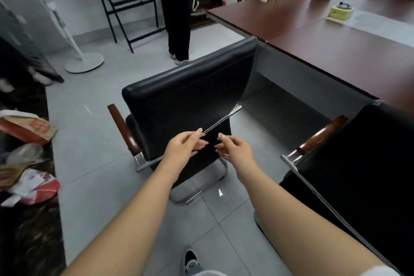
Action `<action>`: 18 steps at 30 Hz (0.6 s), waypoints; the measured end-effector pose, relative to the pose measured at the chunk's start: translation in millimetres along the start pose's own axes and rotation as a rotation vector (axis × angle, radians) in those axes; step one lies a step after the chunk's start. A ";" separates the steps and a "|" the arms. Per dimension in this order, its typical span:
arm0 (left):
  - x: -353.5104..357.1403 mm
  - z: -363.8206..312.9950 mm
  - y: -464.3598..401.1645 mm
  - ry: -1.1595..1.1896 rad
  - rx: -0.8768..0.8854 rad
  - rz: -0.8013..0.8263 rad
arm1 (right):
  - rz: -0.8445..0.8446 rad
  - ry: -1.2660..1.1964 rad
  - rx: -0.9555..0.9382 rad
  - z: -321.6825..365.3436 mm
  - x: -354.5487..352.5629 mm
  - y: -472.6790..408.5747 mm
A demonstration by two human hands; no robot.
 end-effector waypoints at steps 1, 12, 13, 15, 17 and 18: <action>-6.0 6.5 -8.4 0.013 -0.028 -0.008 | 0.002 0.013 0.014 -4.1 6.6 -7.7; -24.6 34.0 -54.0 0.077 -0.177 -0.015 | 0.048 0.091 0.092 -34.7 36.3 -50.4; -25.4 37.0 -54.4 0.091 -0.193 -0.025 | 0.052 0.096 0.102 -37.9 36.2 -52.5; -30.4 43.1 -57.6 0.139 -0.224 -0.076 | 0.063 0.100 0.113 -39.6 33.9 -60.6; -38.0 46.5 -57.1 0.223 -0.248 -0.162 | 0.132 0.098 0.114 -37.0 35.8 -70.6; -40.4 46.6 -56.3 0.250 -0.255 -0.189 | 0.174 0.103 0.103 -33.7 37.6 -73.9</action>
Point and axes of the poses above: each hand's wrist, its own y-axis away from the middle knuckle, its own x-axis out of the palm, z = x × y, the point moved 9 cm from there along -y, towards the middle knuckle, and after that the axes turned 10 degrees about -x, right-handed, at the moved point
